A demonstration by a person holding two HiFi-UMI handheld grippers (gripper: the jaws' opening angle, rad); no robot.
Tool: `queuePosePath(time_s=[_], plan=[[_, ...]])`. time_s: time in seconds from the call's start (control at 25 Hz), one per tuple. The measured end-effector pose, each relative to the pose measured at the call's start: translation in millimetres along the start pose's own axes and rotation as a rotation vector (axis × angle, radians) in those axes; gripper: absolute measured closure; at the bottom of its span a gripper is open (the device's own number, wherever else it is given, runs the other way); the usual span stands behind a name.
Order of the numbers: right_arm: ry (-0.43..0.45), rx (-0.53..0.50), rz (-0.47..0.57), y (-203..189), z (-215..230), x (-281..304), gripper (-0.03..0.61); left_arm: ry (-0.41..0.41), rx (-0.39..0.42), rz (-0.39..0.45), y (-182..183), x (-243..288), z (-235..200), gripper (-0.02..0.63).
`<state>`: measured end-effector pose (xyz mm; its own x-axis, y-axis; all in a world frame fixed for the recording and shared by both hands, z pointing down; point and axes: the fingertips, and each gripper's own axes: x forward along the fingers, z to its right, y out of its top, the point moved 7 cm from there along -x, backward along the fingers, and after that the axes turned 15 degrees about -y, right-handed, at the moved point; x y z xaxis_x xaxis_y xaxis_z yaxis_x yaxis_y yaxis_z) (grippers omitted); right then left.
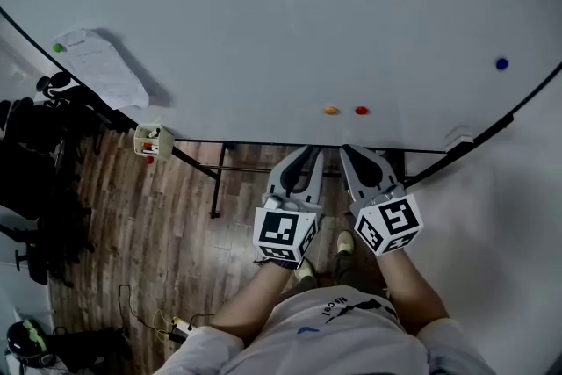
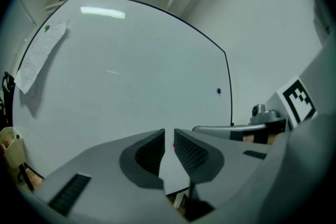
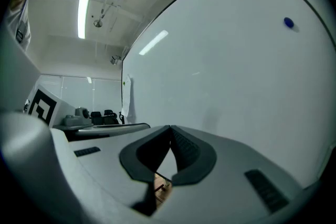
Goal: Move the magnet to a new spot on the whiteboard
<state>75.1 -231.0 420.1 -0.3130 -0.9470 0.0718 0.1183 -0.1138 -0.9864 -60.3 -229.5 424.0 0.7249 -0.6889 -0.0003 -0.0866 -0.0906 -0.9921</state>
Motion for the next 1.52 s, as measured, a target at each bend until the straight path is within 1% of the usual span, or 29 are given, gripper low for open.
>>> queuePosePath(time_s=[0.28,0.48,0.64,0.8,1.08,1.52], plan=[[0.007,-0.003,0.024,11,-30,-18,0.565,-0.066,0.004,0.025,25,-33,10,0.598],[0.016,0.043,0.016,18,-44,-27,0.565,-0.089,0.003,0.028,37,-45,13,0.601],[0.022,0.024,0.019,23,-51,-33,0.565,-0.101,0.002,0.051,45,-49,15,0.603],[0.031,-0.005,0.014,25,-58,-40,0.565,-0.099,-0.004,0.068,46,-54,18,0.602],[0.014,-0.008,0.029,29,-55,-46,0.565,-0.109,-0.002,0.086,48,-54,22,0.601],[-0.012,-0.008,0.03,25,-50,-56,0.565,-0.118,-0.012,0.073,42,-53,28,0.601]])
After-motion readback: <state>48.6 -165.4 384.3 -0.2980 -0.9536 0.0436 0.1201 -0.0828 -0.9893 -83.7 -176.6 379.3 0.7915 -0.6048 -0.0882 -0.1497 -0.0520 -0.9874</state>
